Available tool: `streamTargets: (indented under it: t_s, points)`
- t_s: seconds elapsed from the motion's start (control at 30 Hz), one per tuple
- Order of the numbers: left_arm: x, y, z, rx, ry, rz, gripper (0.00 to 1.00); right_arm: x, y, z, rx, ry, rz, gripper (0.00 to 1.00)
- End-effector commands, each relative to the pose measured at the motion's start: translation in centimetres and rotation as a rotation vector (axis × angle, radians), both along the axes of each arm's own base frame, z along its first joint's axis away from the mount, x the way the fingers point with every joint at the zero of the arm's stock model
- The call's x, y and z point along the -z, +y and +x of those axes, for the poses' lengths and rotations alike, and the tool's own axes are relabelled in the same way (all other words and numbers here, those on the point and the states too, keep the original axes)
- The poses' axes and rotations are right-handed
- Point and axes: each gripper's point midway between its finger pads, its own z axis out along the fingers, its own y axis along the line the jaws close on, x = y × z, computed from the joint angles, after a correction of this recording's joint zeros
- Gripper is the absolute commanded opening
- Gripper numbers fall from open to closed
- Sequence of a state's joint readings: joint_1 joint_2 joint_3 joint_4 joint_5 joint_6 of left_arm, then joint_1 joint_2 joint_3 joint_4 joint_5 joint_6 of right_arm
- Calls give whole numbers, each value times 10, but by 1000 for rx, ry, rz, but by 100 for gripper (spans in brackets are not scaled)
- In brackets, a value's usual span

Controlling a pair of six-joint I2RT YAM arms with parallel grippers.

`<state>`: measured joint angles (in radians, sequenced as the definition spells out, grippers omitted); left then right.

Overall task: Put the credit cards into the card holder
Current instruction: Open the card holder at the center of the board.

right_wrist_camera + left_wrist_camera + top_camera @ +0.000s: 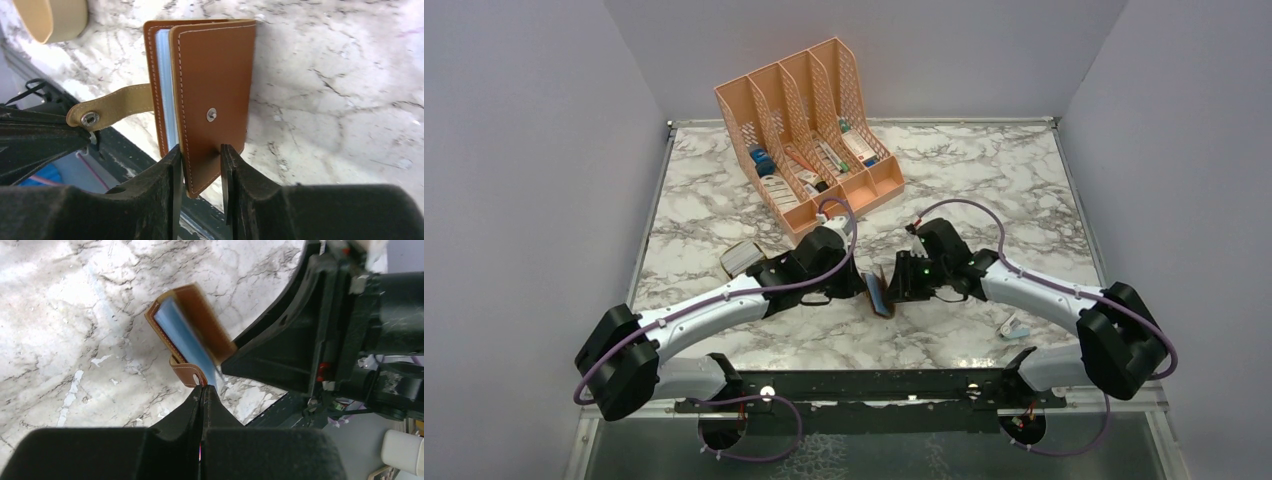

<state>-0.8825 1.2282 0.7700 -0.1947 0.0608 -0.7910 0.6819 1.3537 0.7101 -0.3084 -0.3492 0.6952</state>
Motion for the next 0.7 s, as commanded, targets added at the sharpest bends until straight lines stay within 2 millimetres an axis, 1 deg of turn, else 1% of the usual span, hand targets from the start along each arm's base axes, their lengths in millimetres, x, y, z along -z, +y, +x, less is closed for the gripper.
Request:
streamTargets:
  t_s: [0.0,0.13,0.23,0.3,0.37,0.43,0.5,0.6,0.67]
  points:
    - [11,14,0,-28,-9,40,0,8,-22,6,58,-52,-118,29]
    - [22,22,-3,-35,-1,74,0,21,-41,2,103,-47,-195,20]
    - [34,32,-5,-55,10,113,0,23,-49,0,132,-67,-202,20]
    - [39,37,-6,-59,12,138,0,27,-56,1,150,-71,-237,21]
    - [40,39,-6,-58,10,153,0,34,-68,1,175,-67,-304,22]
    - [41,39,-6,-51,6,156,0,36,-75,1,185,-66,-345,24]
    - [37,36,-6,-37,-1,143,0,31,-78,3,190,-77,-356,27]
    - [26,27,-7,-2,-13,97,0,12,-78,7,193,-110,-352,34]
    - [22,22,-7,12,-21,75,0,1,-78,8,190,-115,-349,38]
